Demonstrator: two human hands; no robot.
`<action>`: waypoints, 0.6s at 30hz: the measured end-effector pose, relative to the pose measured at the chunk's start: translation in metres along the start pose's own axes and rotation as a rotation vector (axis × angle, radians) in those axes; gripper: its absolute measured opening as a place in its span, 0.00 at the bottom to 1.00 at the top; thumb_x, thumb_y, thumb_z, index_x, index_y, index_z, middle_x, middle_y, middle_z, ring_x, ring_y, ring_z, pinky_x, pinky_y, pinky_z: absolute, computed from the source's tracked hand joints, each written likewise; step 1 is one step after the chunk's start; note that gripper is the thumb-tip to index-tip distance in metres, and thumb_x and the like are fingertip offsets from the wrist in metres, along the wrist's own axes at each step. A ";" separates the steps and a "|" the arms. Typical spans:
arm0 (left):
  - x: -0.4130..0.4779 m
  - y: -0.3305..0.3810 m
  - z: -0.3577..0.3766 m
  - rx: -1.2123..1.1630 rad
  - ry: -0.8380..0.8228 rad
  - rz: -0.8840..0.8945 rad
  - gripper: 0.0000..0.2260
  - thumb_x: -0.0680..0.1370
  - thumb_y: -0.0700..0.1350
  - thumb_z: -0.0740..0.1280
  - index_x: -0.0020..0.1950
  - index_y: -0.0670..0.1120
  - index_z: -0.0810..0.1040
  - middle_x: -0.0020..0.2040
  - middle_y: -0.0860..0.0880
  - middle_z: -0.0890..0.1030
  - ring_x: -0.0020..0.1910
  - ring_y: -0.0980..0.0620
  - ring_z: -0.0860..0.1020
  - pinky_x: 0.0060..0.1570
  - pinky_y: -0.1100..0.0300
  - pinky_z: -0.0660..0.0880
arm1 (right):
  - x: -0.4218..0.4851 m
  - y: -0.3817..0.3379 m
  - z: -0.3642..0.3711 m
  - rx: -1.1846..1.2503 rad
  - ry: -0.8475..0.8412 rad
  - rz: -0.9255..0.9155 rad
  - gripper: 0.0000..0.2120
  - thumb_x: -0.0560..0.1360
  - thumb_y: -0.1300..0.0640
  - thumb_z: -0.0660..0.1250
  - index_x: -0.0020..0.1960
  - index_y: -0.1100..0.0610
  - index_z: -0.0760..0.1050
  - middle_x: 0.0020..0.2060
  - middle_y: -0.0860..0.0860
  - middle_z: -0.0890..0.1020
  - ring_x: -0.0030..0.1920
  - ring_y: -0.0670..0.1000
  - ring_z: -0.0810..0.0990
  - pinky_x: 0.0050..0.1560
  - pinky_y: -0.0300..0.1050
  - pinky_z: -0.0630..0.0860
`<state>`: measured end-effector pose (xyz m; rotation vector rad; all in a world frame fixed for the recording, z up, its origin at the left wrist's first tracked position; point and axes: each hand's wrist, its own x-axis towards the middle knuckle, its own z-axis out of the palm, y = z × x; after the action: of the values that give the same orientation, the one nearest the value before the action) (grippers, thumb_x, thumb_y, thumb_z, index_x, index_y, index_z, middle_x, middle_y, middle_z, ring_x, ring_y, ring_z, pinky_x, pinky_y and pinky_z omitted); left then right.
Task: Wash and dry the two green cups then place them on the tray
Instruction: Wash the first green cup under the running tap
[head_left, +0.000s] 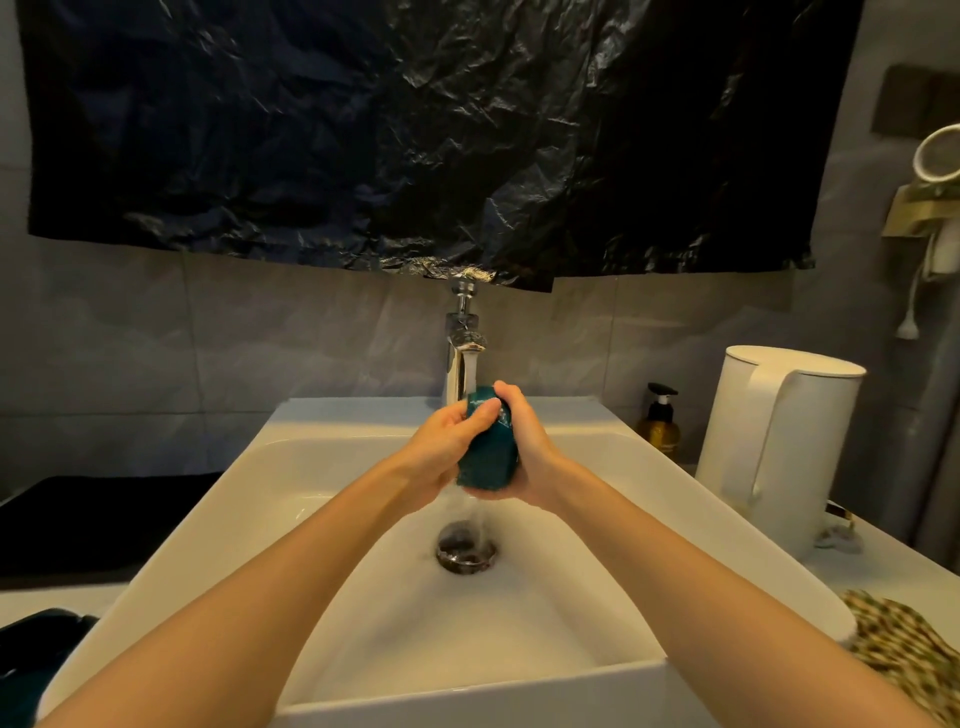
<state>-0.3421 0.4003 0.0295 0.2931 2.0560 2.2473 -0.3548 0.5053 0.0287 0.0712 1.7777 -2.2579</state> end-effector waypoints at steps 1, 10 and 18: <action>0.000 0.001 0.002 -0.030 0.032 0.002 0.10 0.79 0.50 0.63 0.56 0.45 0.76 0.54 0.43 0.80 0.54 0.46 0.78 0.56 0.52 0.77 | 0.004 0.002 0.002 -0.058 0.044 -0.056 0.24 0.73 0.33 0.58 0.57 0.49 0.74 0.54 0.58 0.79 0.53 0.56 0.78 0.50 0.55 0.80; 0.002 0.008 0.003 -0.122 0.248 -0.051 0.15 0.81 0.53 0.57 0.59 0.45 0.75 0.53 0.44 0.79 0.48 0.50 0.77 0.41 0.58 0.76 | 0.003 0.011 0.013 -0.307 0.082 -0.294 0.16 0.79 0.39 0.53 0.64 0.43 0.65 0.58 0.53 0.74 0.54 0.52 0.76 0.45 0.51 0.80; 0.003 0.006 -0.001 -0.140 0.125 -0.001 0.11 0.80 0.48 0.60 0.55 0.43 0.76 0.50 0.43 0.78 0.50 0.49 0.78 0.49 0.56 0.77 | 0.006 0.013 0.012 -0.253 0.086 -0.267 0.17 0.77 0.37 0.55 0.62 0.42 0.67 0.57 0.53 0.75 0.55 0.54 0.77 0.48 0.55 0.81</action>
<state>-0.3446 0.3988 0.0359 0.1448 1.9397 2.4517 -0.3555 0.4900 0.0178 -0.1274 2.2207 -2.2057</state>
